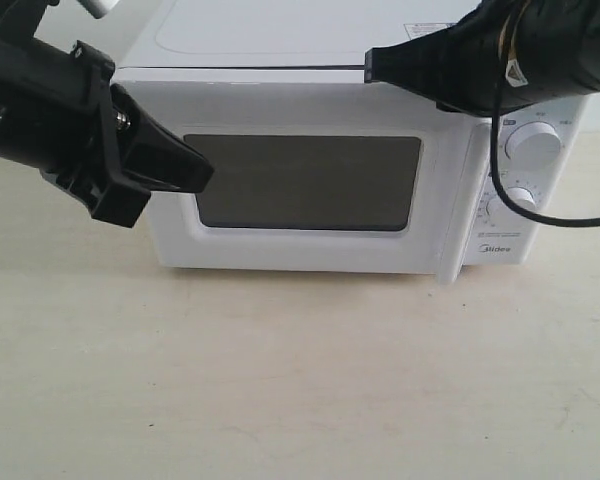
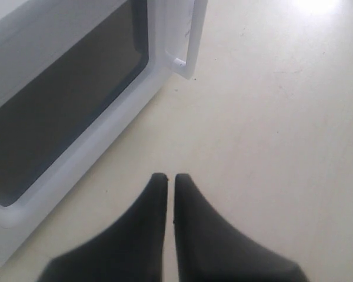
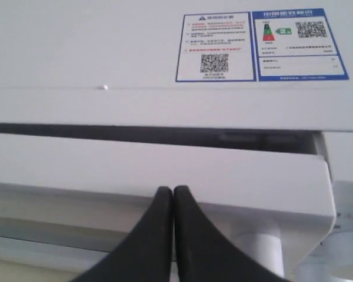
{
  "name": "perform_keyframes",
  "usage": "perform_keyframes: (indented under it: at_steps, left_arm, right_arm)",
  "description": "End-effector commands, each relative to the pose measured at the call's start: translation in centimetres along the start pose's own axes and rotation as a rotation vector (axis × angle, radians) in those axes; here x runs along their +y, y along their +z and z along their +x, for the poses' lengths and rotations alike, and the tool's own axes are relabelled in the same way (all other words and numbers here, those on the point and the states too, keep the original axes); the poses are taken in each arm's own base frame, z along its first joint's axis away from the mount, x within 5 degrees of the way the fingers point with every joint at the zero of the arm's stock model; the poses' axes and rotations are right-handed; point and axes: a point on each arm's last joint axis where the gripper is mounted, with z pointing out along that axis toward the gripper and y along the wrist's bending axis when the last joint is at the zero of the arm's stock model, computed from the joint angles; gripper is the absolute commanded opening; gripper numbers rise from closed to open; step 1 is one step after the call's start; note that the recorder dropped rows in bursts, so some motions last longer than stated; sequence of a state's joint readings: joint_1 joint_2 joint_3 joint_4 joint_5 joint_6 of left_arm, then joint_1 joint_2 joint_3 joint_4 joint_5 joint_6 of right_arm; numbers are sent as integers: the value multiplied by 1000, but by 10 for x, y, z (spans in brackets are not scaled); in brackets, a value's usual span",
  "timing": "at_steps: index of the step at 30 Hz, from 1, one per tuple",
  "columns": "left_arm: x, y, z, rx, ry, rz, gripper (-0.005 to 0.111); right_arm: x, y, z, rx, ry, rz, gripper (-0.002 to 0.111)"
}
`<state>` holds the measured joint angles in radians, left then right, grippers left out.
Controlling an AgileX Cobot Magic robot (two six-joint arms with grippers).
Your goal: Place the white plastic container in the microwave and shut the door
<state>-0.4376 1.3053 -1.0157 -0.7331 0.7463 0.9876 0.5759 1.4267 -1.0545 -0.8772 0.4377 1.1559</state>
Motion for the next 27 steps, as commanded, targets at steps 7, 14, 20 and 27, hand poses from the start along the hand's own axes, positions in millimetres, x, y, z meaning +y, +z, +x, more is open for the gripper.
perform_keyframes:
  at_steps: [7, 14, 20, 27]
  left_arm:
    - [0, -1, -3, -22, -10, -9, 4]
    - [0, -1, -3, -22, -10, -9, 4]
    - [0, -1, -4, -23, -10, -11, 4]
    - [0, -1, -4, -25, -10, -13, 4]
  right_arm:
    - [-2, 10, 0, -23, -24, 32, 0]
    - [0, 20, 6, 1, -20, 33, 0]
    - [-1, 20, 3, -26, -24, 46, 0]
    - [-2, 18, 2, -33, -23, 51, 0]
